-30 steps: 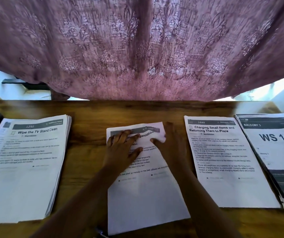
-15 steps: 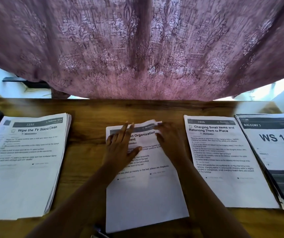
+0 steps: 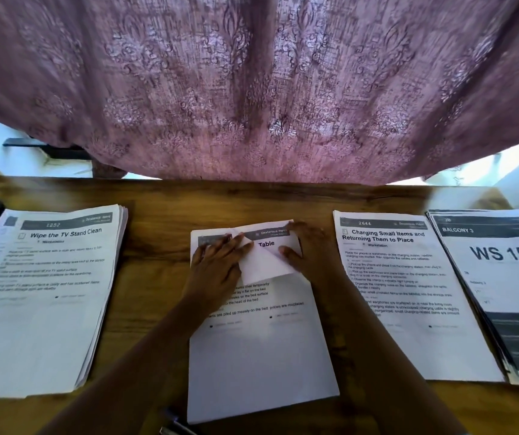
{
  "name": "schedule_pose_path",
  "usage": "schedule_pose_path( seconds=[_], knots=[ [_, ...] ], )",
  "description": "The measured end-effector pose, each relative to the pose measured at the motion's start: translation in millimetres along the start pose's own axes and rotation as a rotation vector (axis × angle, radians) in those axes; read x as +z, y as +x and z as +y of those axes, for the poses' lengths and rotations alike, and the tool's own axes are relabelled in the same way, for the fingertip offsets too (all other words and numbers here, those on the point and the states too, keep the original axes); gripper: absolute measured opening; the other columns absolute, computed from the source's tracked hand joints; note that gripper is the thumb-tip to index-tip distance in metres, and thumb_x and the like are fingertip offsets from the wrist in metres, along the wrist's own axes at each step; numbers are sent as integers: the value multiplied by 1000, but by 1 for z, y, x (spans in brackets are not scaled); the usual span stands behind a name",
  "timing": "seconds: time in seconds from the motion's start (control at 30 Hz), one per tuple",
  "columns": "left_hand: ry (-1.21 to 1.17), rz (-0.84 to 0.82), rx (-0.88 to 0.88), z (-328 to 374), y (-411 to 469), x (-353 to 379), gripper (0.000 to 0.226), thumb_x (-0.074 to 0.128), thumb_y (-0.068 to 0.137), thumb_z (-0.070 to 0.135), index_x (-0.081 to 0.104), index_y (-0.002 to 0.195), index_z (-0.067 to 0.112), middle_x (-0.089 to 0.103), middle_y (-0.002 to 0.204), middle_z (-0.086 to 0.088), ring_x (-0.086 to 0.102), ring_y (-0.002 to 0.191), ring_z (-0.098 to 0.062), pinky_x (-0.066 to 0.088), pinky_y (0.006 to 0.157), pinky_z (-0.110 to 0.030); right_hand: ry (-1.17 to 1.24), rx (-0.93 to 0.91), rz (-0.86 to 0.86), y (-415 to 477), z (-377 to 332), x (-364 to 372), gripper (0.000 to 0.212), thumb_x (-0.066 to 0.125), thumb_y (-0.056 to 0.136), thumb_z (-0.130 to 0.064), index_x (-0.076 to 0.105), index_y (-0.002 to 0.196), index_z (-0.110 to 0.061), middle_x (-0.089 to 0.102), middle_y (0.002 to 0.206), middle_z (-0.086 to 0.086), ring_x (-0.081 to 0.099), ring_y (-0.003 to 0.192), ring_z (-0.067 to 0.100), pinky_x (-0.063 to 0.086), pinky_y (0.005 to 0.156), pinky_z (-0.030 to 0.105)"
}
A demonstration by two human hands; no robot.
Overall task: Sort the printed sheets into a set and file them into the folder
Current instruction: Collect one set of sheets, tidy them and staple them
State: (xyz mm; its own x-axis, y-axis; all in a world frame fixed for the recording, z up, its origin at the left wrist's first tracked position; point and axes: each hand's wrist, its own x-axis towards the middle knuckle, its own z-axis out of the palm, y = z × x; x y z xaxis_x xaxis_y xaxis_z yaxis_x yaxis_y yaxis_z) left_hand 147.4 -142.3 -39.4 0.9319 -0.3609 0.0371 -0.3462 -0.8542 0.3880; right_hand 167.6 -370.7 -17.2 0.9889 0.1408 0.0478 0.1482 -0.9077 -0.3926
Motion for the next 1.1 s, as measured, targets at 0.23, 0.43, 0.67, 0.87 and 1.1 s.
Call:
schedule_pose_path(
  seconds=[0.23,0.43,0.67,0.87,1.1],
  knots=[
    [40,-39,-11,4,1,-3,88,-6,77,82,25,148,41,15,159,14,8,148,-11,0,118,-42,-10,20,82,-4,-13,1,57,60,89,-41,40,138,-20,61,122,4,58,109,24,44,92,35],
    [62,-22,-26,3,1,-2,89,7,76,85,22,149,38,18,159,11,15,147,-14,7,118,-45,487,368,318,-1,-26,-1,78,76,79,-29,31,142,-22,51,127,-5,51,114,15,40,102,34],
    [-229,120,16,4,1,-2,66,10,92,70,5,150,40,15,160,6,21,146,-15,19,117,-46,-21,-356,72,-31,-26,7,37,36,97,-35,62,121,-23,65,123,1,60,115,20,41,101,34],
    [-53,21,-1,3,2,-3,88,-14,81,75,29,147,37,17,159,10,13,147,-11,7,119,-42,268,-189,30,-33,-25,-1,36,44,99,-35,64,121,-15,61,127,1,53,121,12,33,100,15],
    [-2,-19,-3,3,2,-6,91,-14,78,77,28,148,37,13,159,10,9,148,-10,4,119,-42,-7,8,-74,6,-2,9,64,54,92,-40,30,146,-13,46,143,8,39,134,27,19,113,40]
  ],
)
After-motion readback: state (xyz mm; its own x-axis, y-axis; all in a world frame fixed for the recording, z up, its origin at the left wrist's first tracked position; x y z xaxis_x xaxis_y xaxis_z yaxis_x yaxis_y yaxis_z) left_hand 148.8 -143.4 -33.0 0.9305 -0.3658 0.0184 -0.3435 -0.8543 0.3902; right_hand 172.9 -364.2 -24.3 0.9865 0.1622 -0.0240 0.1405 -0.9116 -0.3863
